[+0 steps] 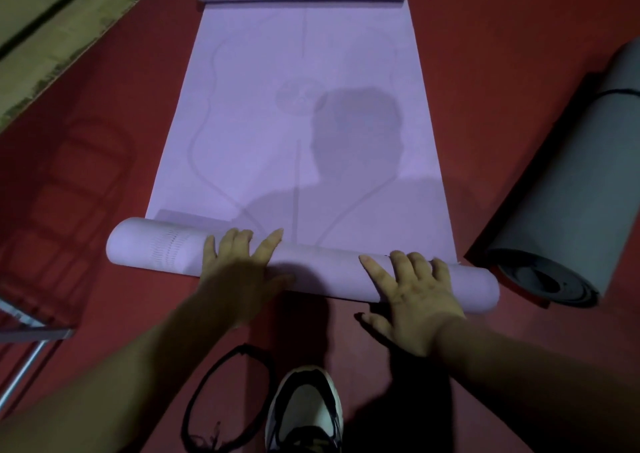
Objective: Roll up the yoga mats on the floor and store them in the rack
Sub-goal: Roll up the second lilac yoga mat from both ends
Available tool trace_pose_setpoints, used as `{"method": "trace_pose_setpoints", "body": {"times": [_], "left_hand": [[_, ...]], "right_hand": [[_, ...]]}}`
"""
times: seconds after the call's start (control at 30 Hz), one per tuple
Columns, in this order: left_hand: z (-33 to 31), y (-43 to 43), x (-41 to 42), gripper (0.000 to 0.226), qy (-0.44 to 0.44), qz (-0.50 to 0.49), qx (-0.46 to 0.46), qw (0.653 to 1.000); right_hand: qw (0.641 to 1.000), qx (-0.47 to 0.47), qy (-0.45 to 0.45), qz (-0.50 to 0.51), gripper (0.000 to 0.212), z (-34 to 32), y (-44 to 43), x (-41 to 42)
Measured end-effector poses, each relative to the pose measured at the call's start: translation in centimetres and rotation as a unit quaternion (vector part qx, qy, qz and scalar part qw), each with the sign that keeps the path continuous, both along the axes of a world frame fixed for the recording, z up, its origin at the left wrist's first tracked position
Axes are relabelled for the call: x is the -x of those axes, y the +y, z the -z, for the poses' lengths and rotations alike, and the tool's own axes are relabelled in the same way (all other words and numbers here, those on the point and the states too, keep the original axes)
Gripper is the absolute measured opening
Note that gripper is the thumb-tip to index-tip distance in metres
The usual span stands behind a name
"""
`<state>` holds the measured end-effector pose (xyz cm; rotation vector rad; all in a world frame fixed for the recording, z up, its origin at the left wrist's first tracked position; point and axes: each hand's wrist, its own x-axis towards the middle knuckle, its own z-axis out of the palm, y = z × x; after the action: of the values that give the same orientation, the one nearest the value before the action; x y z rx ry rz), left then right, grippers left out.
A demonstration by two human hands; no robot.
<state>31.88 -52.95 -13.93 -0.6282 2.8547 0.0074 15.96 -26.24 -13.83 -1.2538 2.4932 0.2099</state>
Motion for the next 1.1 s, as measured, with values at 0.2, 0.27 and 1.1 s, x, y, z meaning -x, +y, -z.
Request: {"method": "trace_pose_setpoints", "body": {"times": [0.2, 0.27, 1.1], "left_hand": [[1.1, 0.6, -1.6, 0.091, 0.054, 0.016, 0.022, 0.998], [1.4, 0.2, -0.7, 0.095, 0.045, 0.006, 0.013, 0.999], [-0.8, -3.5, 5.5, 0.109, -0.08, -0.017, -0.064, 0.995]], "right_hand": [[1.0, -0.016, -0.017, -0.017, 0.092, -0.5, -0.7, 2.0], [1.0, -0.015, -0.018, -0.012, 0.092, -0.7, -1.0, 2.2], [0.998, 0.02, -0.053, 0.023, 0.118, -0.4, -3.3, 6.6]]}}
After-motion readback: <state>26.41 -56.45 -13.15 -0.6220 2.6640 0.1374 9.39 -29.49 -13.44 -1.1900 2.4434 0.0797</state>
